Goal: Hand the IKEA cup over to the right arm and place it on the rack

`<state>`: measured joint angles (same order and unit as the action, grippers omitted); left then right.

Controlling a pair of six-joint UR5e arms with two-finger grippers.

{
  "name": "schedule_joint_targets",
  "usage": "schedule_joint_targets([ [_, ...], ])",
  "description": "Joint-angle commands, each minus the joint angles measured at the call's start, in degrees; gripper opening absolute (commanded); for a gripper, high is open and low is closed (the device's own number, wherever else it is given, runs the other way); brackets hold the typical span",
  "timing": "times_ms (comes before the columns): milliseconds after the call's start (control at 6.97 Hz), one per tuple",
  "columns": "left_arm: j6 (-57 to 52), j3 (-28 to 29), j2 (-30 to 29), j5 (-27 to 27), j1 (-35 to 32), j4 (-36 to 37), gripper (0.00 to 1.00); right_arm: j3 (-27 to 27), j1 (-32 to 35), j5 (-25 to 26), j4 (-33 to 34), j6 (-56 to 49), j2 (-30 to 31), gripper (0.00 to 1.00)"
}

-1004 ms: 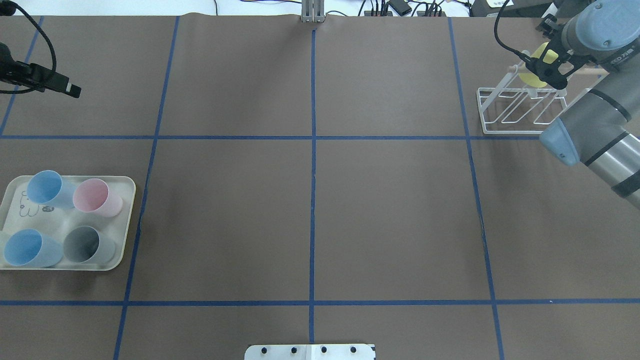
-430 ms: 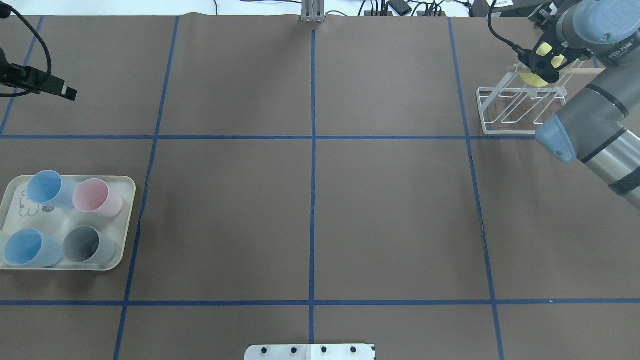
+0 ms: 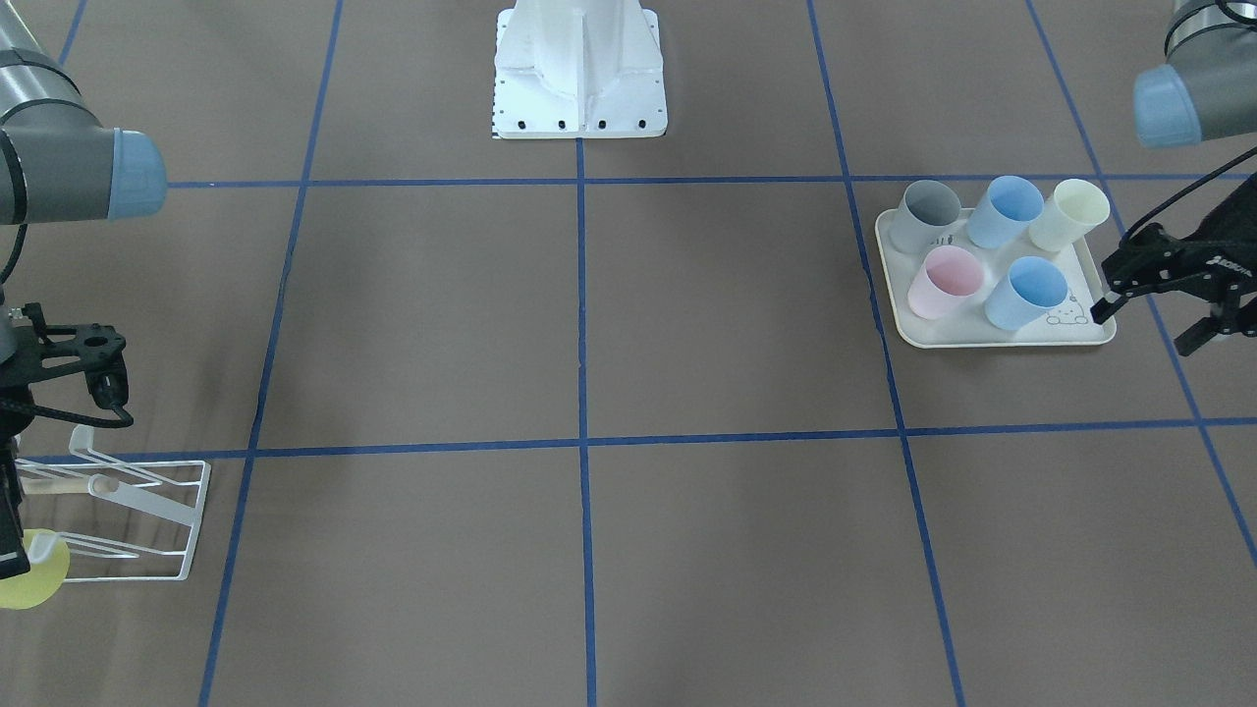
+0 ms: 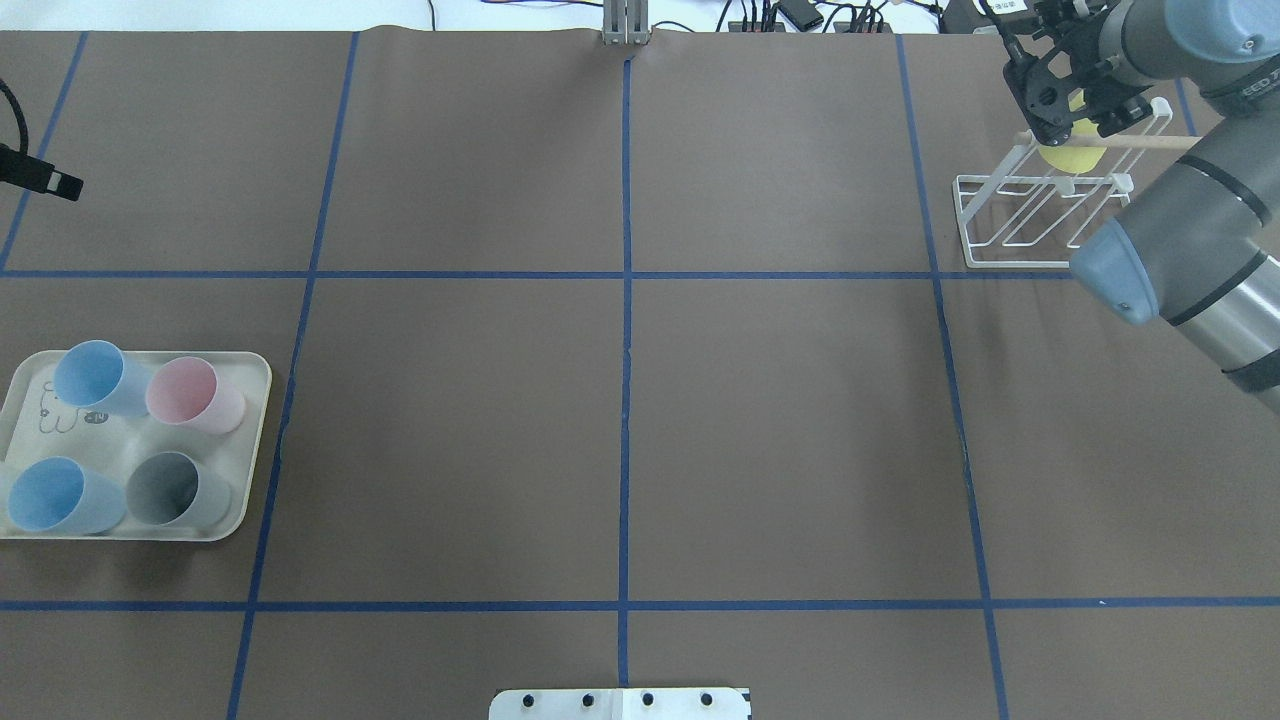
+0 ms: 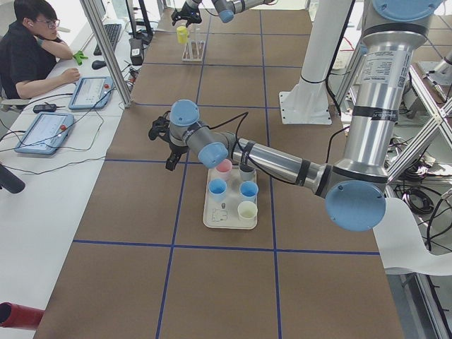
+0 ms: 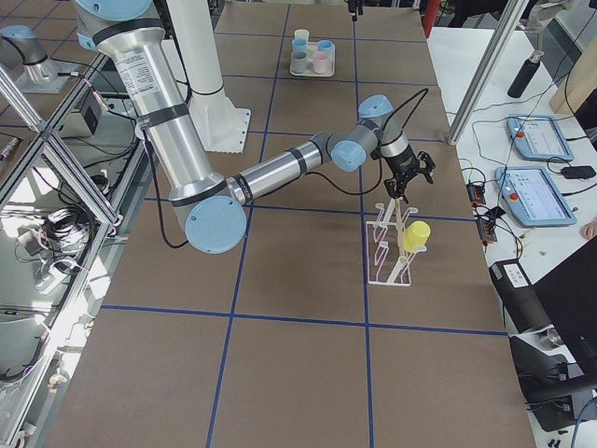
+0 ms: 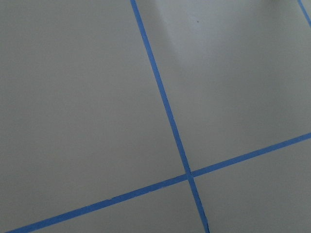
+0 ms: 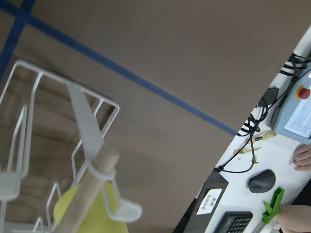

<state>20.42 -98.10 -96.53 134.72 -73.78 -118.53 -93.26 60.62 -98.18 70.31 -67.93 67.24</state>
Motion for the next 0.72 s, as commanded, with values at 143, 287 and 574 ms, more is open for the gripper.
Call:
schedule_joint_targets([
  [143,-3.5,-0.3,6.0,-7.0,-1.4,-1.0,1.00,-5.9,-4.3,-8.0,-0.4,37.6,0.1,0.99],
  [287,0.7,-0.7,7.0,-7.3,-0.9,-1.8,1.00,-8.1,-7.7,-8.0,-0.4,50.2,0.3,0.99],
  [574,11.2,-0.6,12.8,-8.1,4.0,-13.6,1.00,-11.0,-14.2,-7.9,-0.5,68.6,0.1,0.99],
])
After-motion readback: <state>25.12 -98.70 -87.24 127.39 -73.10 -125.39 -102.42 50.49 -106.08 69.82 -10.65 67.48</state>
